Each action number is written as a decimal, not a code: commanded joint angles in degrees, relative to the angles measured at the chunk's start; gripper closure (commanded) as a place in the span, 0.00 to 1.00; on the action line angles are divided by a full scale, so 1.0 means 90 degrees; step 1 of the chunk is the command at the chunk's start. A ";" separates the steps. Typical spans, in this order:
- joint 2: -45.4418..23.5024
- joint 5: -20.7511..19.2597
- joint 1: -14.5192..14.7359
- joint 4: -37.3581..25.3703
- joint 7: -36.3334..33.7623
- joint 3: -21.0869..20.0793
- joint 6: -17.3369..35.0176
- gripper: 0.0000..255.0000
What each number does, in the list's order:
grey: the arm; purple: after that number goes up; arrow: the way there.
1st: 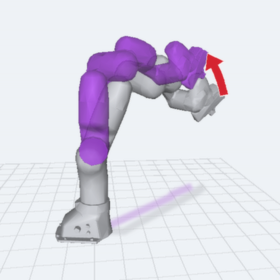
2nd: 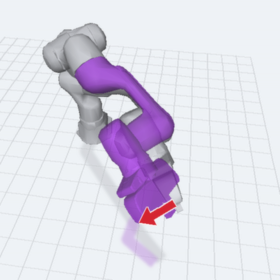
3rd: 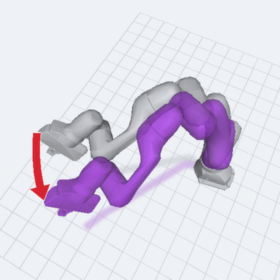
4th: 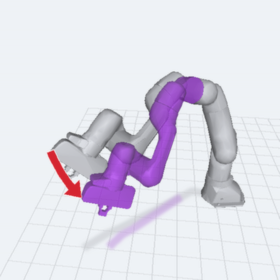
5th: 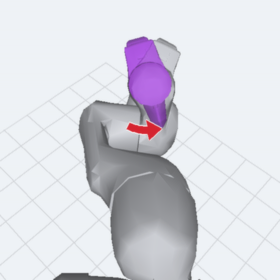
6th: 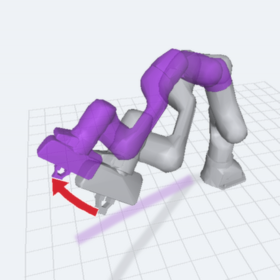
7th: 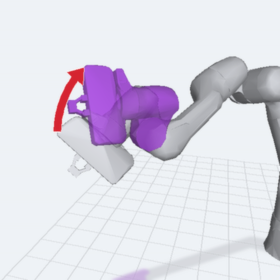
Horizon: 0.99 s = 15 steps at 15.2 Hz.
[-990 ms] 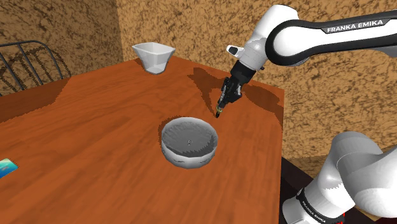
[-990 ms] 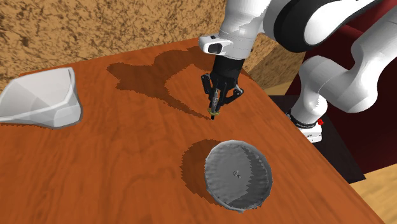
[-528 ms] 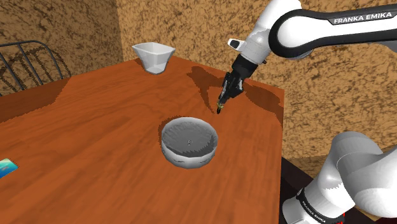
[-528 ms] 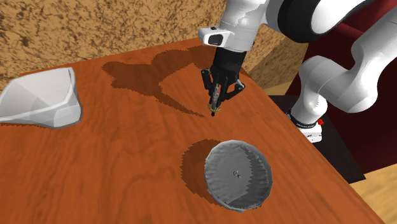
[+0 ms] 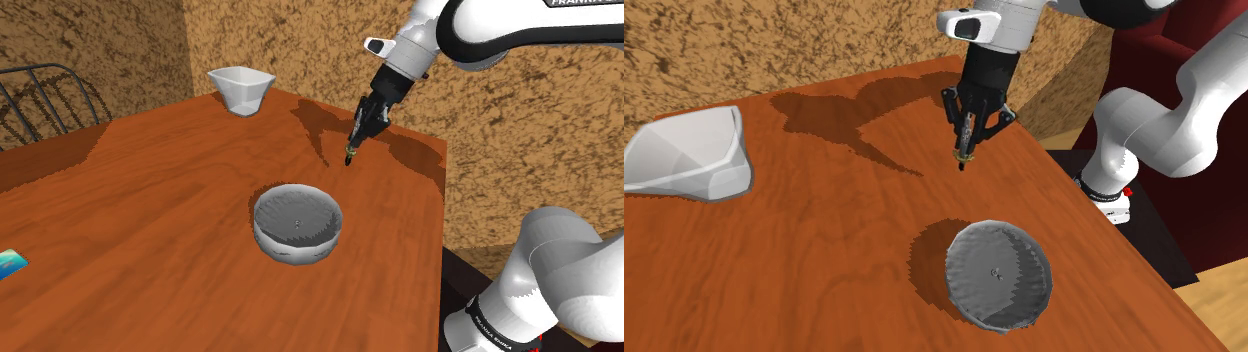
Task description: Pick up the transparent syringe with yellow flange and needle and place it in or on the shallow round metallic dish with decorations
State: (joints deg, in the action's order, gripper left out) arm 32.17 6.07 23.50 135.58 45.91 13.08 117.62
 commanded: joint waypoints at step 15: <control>-0.0052 0.0130 0.0245 -0.0870 -0.0924 -0.0696 -0.0705 1.00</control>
State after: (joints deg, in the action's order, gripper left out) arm 31.95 6.95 25.30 127.68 38.93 7.89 110.76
